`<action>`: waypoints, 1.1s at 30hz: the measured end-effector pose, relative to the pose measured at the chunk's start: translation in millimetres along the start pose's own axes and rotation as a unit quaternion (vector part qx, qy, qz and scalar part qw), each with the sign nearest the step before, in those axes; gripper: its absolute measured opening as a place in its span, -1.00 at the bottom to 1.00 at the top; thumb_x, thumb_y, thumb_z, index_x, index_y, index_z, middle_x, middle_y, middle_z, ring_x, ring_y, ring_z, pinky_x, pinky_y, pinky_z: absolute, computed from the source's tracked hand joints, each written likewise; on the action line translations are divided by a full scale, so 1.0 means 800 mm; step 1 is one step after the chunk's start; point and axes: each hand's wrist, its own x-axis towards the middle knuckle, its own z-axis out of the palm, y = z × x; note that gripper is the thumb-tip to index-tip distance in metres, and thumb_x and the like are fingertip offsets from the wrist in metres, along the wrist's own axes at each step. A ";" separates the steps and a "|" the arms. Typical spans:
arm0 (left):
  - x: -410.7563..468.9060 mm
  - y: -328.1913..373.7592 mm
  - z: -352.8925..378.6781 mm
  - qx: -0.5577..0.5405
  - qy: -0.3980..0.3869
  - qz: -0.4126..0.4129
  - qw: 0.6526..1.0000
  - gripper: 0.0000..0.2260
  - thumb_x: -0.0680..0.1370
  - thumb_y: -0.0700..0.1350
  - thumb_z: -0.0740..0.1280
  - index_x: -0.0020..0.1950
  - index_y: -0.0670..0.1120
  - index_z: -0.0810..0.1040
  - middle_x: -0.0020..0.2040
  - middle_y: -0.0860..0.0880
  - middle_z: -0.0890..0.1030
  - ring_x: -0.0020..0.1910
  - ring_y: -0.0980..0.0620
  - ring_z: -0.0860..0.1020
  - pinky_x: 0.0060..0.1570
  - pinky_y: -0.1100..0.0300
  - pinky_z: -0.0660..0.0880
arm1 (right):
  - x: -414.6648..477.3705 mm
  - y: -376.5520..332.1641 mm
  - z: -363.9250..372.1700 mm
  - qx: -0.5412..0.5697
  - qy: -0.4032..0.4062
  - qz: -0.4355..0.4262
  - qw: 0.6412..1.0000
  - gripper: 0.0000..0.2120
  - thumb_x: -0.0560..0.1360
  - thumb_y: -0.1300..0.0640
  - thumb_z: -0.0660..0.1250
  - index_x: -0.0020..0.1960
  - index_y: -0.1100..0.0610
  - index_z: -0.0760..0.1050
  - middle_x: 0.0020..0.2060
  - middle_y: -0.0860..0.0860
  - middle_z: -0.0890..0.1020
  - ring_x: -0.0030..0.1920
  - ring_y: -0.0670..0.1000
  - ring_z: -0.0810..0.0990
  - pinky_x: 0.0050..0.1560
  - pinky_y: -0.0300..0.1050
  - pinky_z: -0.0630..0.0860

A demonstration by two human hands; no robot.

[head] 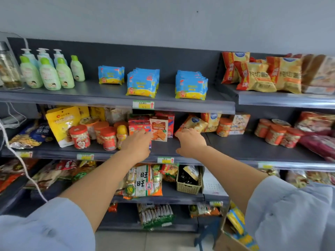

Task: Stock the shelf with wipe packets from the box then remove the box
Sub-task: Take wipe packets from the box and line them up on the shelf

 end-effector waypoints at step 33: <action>0.047 0.467 0.359 -0.093 -0.292 0.138 0.942 -0.71 0.53 -0.17 0.30 0.25 -0.10 0.43 0.19 -0.07 0.47 0.24 -0.10 0.43 0.07 -0.02 0.49 | -0.221 0.426 0.340 0.087 -0.295 0.182 0.934 -0.65 0.54 0.10 0.30 0.31 0.10 0.40 0.23 0.12 0.45 0.31 0.15 0.33 0.16 0.01 0.46</action>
